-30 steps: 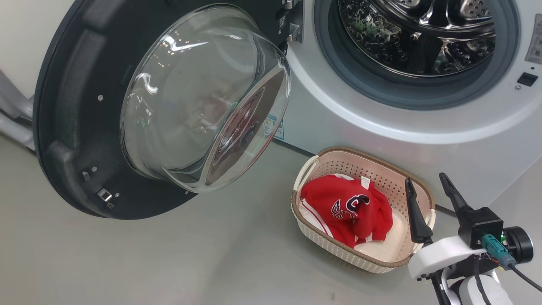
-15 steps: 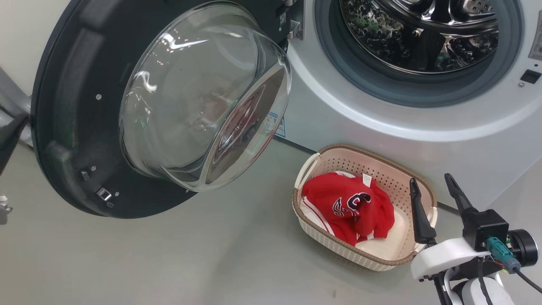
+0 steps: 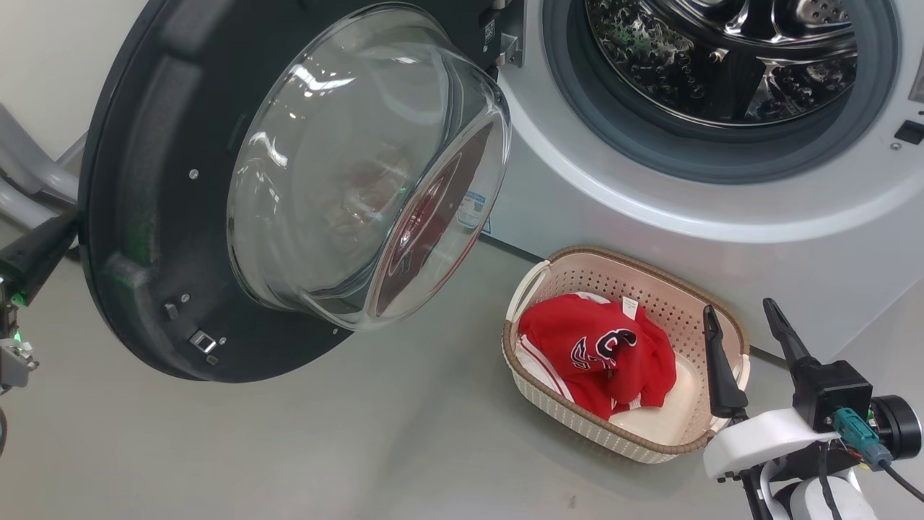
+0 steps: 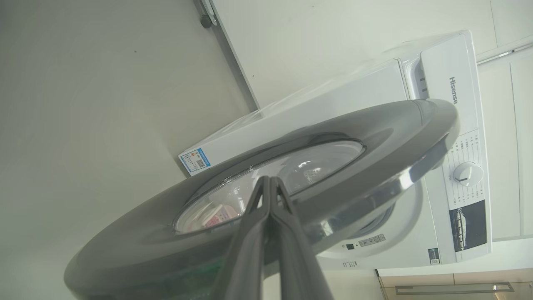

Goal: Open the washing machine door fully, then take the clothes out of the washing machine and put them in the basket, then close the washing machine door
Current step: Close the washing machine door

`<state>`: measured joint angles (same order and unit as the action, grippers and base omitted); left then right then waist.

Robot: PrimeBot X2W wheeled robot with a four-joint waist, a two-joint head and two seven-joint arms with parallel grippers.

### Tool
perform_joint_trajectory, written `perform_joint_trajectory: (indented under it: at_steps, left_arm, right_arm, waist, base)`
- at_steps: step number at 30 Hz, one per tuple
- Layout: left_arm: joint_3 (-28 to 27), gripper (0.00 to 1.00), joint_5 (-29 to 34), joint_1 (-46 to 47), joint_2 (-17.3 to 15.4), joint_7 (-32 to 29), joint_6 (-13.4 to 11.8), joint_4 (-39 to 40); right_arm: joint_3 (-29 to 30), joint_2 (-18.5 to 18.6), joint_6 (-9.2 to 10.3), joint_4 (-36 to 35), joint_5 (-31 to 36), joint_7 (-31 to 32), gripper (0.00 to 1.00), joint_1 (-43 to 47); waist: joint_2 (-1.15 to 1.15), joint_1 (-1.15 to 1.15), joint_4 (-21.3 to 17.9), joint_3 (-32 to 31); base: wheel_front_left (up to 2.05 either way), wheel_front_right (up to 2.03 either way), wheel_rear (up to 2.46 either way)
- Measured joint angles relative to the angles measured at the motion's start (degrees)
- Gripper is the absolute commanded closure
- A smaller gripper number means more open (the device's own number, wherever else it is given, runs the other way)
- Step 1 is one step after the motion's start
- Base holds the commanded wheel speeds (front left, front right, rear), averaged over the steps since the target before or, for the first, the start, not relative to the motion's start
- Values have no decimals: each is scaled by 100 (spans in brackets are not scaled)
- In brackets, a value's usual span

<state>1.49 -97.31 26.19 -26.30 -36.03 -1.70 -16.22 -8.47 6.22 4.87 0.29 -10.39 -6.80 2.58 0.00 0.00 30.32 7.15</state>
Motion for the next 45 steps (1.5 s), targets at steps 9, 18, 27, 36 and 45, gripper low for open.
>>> perform_joint_trajectory:
  at_steps: [9,18,27,36,45]
  left_arm:
    - [205,100,-104,1,2,-422,157,68]
    - [623,100,-192,-37,182,-977,385,363]
    - [875,100,-403,-274,309,-1338,503,688]
    - [1027,100,-558,-433,539,-1517,546,981]
    - [1049,100,-803,-520,706,-1552,553,1223]
  right_arm:
    - [47,-33,33,-24,-16,-8,0,51]
    - [158,-85,85,-34,-62,-92,0,148]
    - [120,-125,90,-36,-69,-159,0,154]
    - [15,-186,90,-37,-71,-212,0,154]
    - [-19,-230,92,-81,-105,-268,0,153]
  waist:
    - [0,0,10,-36]
    - [0,0,-55,-154]
    - [0,0,-317,-258]
    - [0,0,-730,-276]
    - [0,0,-1256,-205]
  base:
    - [0,0,0]
    - [0,0,0]
    - [0,0,0]
    - [0,0,0]
    - [0,0,0]
